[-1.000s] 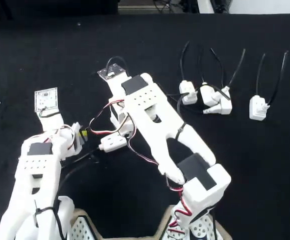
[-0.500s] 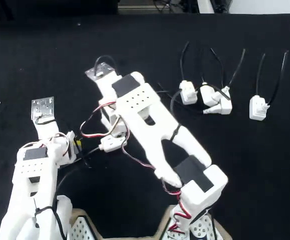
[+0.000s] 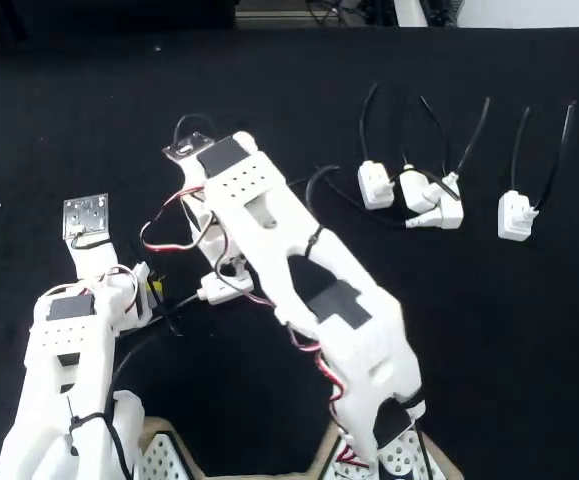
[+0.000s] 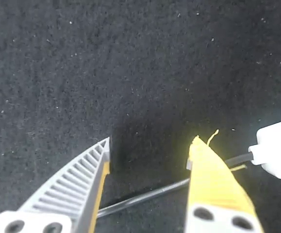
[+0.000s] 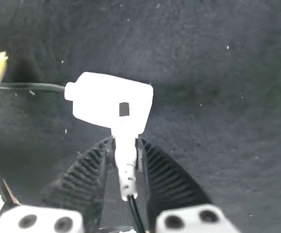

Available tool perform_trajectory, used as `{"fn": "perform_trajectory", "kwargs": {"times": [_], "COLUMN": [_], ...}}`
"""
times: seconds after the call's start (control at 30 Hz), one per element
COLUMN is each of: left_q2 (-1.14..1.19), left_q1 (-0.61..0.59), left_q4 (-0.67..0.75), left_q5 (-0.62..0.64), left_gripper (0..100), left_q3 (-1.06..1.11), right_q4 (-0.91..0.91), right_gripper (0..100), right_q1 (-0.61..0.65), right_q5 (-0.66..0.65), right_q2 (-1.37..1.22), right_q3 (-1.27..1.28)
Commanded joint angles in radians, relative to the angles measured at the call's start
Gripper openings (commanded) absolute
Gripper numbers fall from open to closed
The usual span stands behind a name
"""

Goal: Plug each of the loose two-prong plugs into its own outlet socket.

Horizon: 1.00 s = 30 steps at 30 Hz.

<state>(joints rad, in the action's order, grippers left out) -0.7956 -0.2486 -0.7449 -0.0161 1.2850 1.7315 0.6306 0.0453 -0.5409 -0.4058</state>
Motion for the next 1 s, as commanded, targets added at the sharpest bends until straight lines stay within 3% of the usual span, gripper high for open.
{"fn": "perform_trajectory", "kwargs": {"times": [0.0,0.43,0.97], "left_q2": [-0.025,-0.025,-0.025], "left_q1": [-0.001,-0.001,-0.002], "left_q4": [-0.005,-0.003,-0.005], "left_q5": [-0.008,-0.006,-0.006], "left_gripper": [26,26,26], "left_q3": [-0.008,-0.008,-0.010], "right_q4": [0.031,0.035,0.035], "right_gripper": [1.0,1.0,1.0], "right_q1": [-0.014,-0.048,-0.048], "right_q5": [0.026,0.044,0.077], "right_q2": [0.004,0.140,0.033], "right_q3": [-0.061,0.070,0.025]}}
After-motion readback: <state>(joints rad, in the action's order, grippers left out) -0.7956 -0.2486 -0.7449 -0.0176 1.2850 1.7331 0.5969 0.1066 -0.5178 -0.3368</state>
